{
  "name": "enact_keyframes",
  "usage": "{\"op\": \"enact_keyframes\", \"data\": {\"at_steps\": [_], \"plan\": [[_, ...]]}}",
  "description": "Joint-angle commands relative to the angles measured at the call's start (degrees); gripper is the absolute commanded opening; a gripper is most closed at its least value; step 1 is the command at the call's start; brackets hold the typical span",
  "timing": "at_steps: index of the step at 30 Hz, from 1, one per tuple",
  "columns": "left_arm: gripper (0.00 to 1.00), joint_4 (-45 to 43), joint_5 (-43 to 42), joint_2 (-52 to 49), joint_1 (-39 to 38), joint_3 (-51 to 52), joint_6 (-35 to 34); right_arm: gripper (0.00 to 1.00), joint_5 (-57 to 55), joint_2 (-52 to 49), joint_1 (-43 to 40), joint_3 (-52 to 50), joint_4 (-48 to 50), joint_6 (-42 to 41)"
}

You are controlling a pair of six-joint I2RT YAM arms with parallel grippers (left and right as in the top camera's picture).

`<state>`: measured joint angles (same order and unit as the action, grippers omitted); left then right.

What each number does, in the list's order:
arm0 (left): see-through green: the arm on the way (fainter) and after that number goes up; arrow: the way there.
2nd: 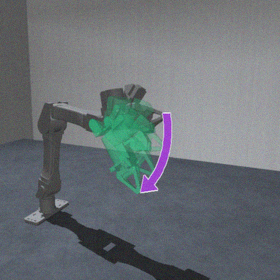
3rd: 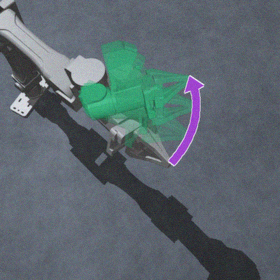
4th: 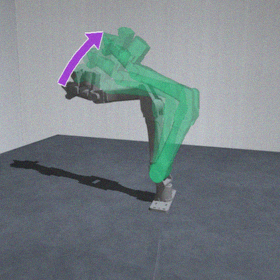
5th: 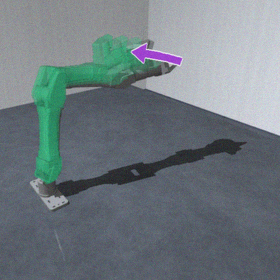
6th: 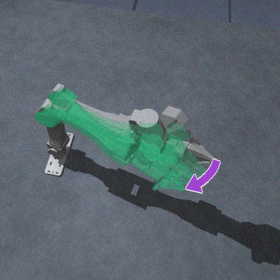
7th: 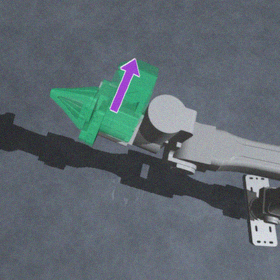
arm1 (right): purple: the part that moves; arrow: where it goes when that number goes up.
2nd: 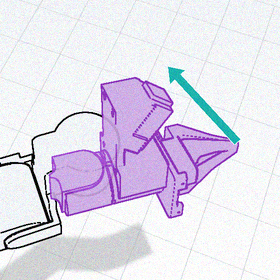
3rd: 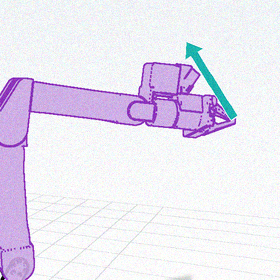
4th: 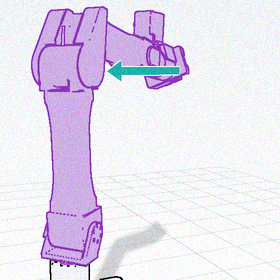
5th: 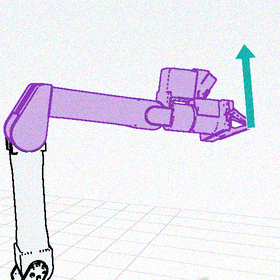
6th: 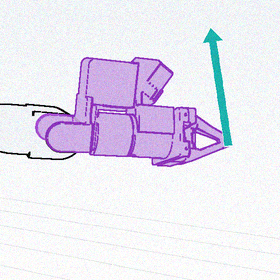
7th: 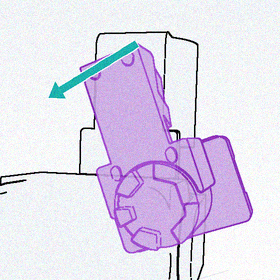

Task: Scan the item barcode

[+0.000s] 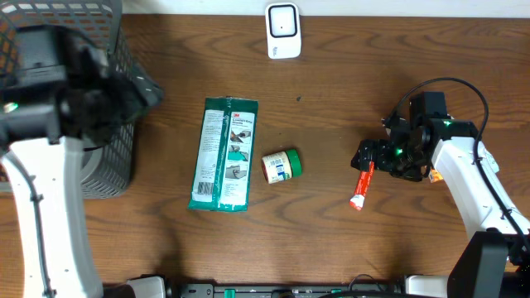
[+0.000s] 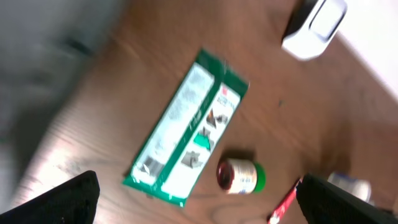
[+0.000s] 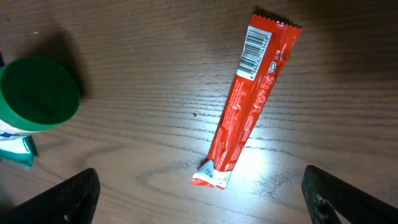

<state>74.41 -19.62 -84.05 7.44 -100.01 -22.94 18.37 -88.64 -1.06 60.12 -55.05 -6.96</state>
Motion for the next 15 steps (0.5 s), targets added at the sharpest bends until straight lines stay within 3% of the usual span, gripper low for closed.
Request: {"op": "enact_keyframes", "data": {"at_steps": [1, 5, 12, 15], "plan": [[0.99, -0.3, -0.9, -1.5, -1.9, 0.8, -0.3, 0.99, -0.2, 0.0, -0.3, 0.6, 0.0, 0.2], [0.91, -0.3, -0.9, -1.6, -2.4, 0.8, -0.3, 0.99, -0.1, 0.0, -0.3, 0.6, 0.0, 0.2], [0.9, -0.3, -0.9, -1.6, -2.4, 0.8, -0.3, 0.99, -0.1, 0.0, -0.3, 0.6, 0.0, 0.2], [0.77, -0.3, -0.9, -1.6, -2.6, 0.8, -0.3, 0.99, -0.1, 0.0, -0.3, 0.6, 0.0, 0.2]]}}
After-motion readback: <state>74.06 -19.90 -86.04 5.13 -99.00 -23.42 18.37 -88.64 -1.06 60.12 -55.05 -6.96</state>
